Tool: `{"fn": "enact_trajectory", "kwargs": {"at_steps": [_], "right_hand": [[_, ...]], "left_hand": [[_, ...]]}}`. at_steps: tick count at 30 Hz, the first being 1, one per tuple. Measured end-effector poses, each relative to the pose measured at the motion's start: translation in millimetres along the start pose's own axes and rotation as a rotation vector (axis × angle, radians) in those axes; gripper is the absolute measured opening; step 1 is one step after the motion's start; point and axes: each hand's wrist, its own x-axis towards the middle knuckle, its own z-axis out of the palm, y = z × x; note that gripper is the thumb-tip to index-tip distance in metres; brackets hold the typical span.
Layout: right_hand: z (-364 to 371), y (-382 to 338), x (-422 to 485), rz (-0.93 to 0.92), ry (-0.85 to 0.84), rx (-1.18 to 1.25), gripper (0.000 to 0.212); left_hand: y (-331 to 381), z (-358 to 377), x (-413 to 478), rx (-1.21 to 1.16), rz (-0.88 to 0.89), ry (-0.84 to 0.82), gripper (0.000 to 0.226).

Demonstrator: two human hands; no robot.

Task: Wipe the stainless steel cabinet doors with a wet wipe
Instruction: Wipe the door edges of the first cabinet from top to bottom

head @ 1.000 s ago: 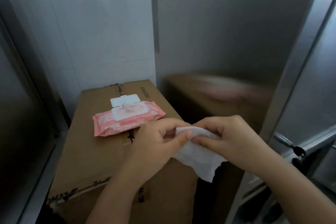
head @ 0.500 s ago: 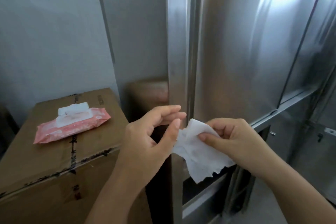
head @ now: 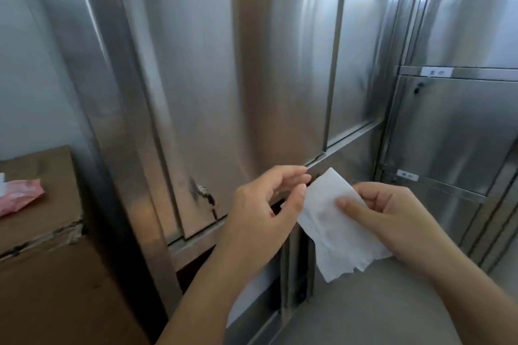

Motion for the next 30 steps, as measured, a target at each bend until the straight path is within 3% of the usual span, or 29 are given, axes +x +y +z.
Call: {"fn": "enact_trajectory", "kwargs": {"at_steps": [17, 30], "right_hand": [[-167, 100, -35, 0.363, 0.637, 0.091, 0.019], [-236, 133, 41, 0.398, 0.963, 0.086, 0.018]], "left_hand": [[-14, 233, 77, -0.143, 0.163, -0.455, 0.031], [-49, 343, 188, -0.347, 0.297, -0.628, 0.030]]}}
